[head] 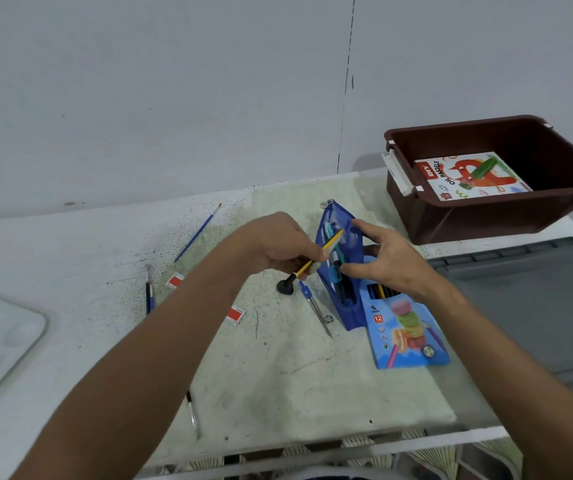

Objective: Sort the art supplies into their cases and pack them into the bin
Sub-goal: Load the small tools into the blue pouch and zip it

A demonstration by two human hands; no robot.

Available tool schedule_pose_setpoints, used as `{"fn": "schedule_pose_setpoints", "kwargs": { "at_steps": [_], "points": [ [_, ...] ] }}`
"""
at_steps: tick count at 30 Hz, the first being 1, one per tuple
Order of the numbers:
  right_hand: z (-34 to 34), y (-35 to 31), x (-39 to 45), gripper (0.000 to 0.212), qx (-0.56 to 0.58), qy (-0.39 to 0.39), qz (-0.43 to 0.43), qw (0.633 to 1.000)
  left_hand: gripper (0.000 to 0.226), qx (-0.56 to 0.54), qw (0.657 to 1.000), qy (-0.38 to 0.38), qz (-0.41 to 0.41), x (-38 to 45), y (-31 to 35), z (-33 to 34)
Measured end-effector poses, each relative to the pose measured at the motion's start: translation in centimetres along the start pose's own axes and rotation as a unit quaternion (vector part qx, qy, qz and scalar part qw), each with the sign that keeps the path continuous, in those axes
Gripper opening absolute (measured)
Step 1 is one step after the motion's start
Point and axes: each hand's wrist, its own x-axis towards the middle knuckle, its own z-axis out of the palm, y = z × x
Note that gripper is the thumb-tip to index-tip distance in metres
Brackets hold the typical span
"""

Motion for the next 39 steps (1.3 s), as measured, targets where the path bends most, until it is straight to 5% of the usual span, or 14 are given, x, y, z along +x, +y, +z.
{"fn": "schedule_pose_setpoints", "kwargs": {
  "at_steps": [9,14,19,24,29,35,39],
  "points": [
    [0.0,-0.9,-0.8,0.085,-0.022,-0.032,-0.016,0.999,0.033,0.158,0.973,0.164,0.024,3.9,0.2,3.6],
    [-0.3,-0.7,-0.9,0.089,-0.022,-0.04,0.002,0.999,0.024,0.137,0.974,0.167,0.074,4.1,-0.9,4.2],
    [-0.8,-0.1,-0.7,0.096,-0.029,-0.041,0.017,0.999,0.021,0.125,0.944,0.278,0.13,3.6,-2.4,3.0],
    [0.3,-0.1,-0.4,0.069,0.038,0.003,0.028,0.999,0.03,0.152,0.976,0.153,0.041,3.4,-4.0,3.2],
    [1.2,-1.4,-0.2,0.063,-0.001,0.071,-0.021,0.997,0.02,0.095,0.962,0.207,0.152,2.6,-4.3,2.4],
    [2.2,-1.6,1.0,0.061,-0.032,0.043,0.0,0.999,0.027,0.05,0.972,0.189,0.133,2.4,-6.9,-1.0],
    [2.4,-1.2,0.9,0.064,-0.03,0.033,0.002,0.999,0.028,0.232,0.929,0.282,0.057,2.2,-10.6,-4.3]
  ]
}}
